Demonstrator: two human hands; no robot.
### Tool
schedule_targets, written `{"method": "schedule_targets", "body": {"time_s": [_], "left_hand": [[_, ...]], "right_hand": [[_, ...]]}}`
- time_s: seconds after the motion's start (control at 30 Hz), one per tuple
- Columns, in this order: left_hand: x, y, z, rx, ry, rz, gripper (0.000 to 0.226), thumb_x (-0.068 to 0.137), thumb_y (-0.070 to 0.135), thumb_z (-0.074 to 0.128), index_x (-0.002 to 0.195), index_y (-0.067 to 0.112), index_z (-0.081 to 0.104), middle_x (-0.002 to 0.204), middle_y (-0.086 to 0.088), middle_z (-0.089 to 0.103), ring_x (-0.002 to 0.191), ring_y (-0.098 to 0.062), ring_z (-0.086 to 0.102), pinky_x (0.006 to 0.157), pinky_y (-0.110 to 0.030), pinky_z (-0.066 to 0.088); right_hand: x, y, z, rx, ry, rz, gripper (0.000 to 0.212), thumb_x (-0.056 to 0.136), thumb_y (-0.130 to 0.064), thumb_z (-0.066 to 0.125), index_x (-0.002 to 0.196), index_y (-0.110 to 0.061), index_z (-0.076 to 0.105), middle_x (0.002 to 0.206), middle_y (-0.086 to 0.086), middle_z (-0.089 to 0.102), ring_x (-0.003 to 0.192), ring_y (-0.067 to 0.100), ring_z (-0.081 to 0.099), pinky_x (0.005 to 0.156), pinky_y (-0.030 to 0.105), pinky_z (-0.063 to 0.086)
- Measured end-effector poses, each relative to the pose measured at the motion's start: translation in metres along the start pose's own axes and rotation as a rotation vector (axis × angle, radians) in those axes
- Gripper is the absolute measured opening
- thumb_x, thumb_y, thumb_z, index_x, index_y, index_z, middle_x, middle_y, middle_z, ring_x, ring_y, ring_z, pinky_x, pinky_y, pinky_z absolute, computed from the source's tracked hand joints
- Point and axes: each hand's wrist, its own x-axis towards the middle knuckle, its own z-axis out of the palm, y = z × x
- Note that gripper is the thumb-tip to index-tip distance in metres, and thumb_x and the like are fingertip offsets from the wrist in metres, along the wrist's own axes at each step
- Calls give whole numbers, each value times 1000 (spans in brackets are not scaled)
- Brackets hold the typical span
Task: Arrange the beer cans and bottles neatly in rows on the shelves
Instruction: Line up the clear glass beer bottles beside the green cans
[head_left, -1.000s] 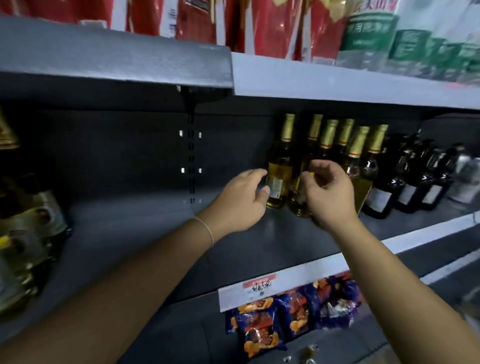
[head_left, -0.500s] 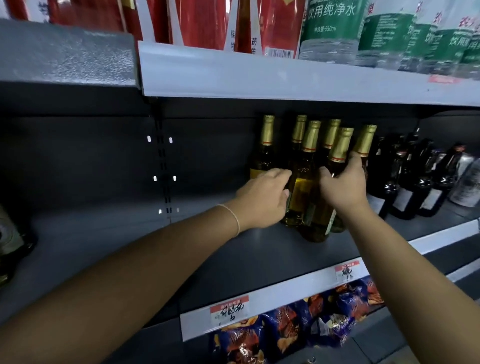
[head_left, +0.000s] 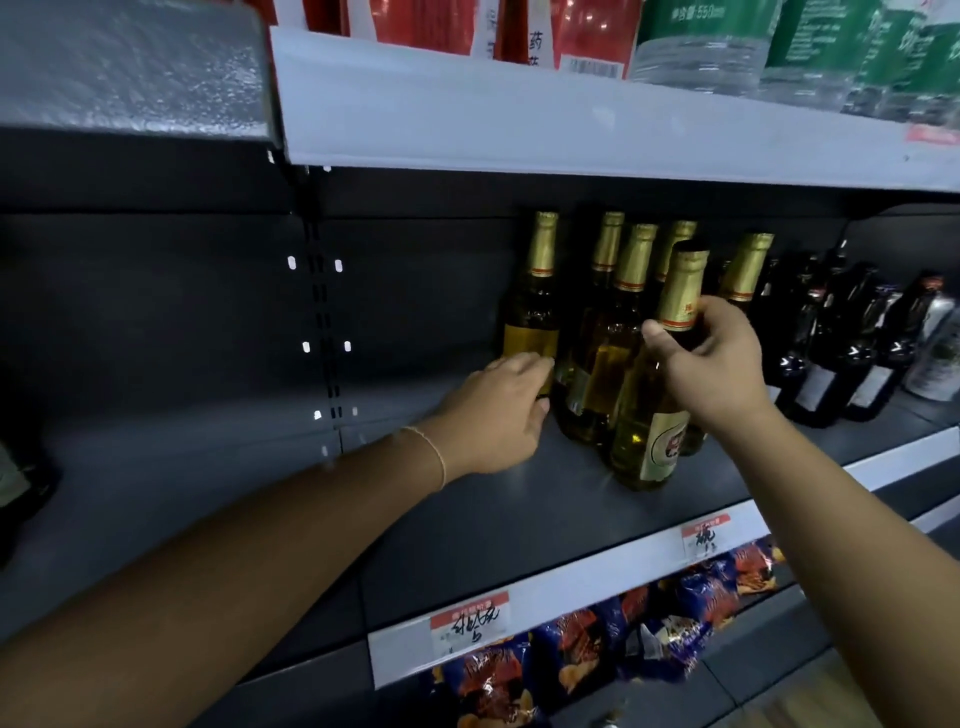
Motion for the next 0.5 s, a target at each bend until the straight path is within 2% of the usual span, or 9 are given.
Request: {"method": "schedule_targets", "body": {"time_s": [0.07,0.13,0.2,0.27,0.33,0.43,0.5], "left_hand": [[-6,-3,0,-14,5,-11,54,100,28,39,149,8,27,155,-9,29,141,-25,30,113,-42,31],[-12,-5,-1,-38,17,-16,54,100,28,41,149,8,28,155,-8,30,140,-24,31,113,-40,32],[-19,-8,-3,-69,24,-23,54,100,28,42,149,8,28,154,-7,31,140,-23,31,114,-35,29],[-27,-12,-6,-98,31,-42,55,100,29,44,149,10,28,154,-7,32,139,-22,32,113,-29,28],[-37,-17,-12,-152,51,-71,56,98,30,47,148,12,29,151,-6,36,136,-22,38,110,-29,32],[-54,-25,-21,-252,22,-135,60,93,30,56,146,17,31,148,-5,41,132,-21,41,109,-27,34],[-64,-34,-23,-351,7,-170,57,85,35,63,136,22,42,134,-2,52,121,-19,51,104,-35,43]], "right_hand": [[-5,-3,3,18,-12,-10,70,68,-68,64,118,-18,63,112,10,64,92,23,67,85,45,58],[-9,-9,10,51,-36,-20,77,65,-73,66,118,-17,65,112,10,65,89,21,69,82,45,60],[-16,-19,21,80,-48,-34,73,63,-75,69,112,-21,67,110,10,66,91,22,69,82,45,60],[-25,-30,35,97,-59,-57,60,65,-70,70,102,-23,67,106,10,66,91,24,69,81,47,59],[-31,-42,51,107,-63,-80,54,66,-67,70,96,-22,67,101,11,67,87,24,69,78,46,59],[-42,-66,73,135,-67,-95,56,63,-65,71,95,-20,65,99,11,68,86,23,68,77,44,59],[-50,-82,88,155,-80,-100,59,61,-64,72,94,-16,66,97,10,68,84,21,68,76,41,59]]}}
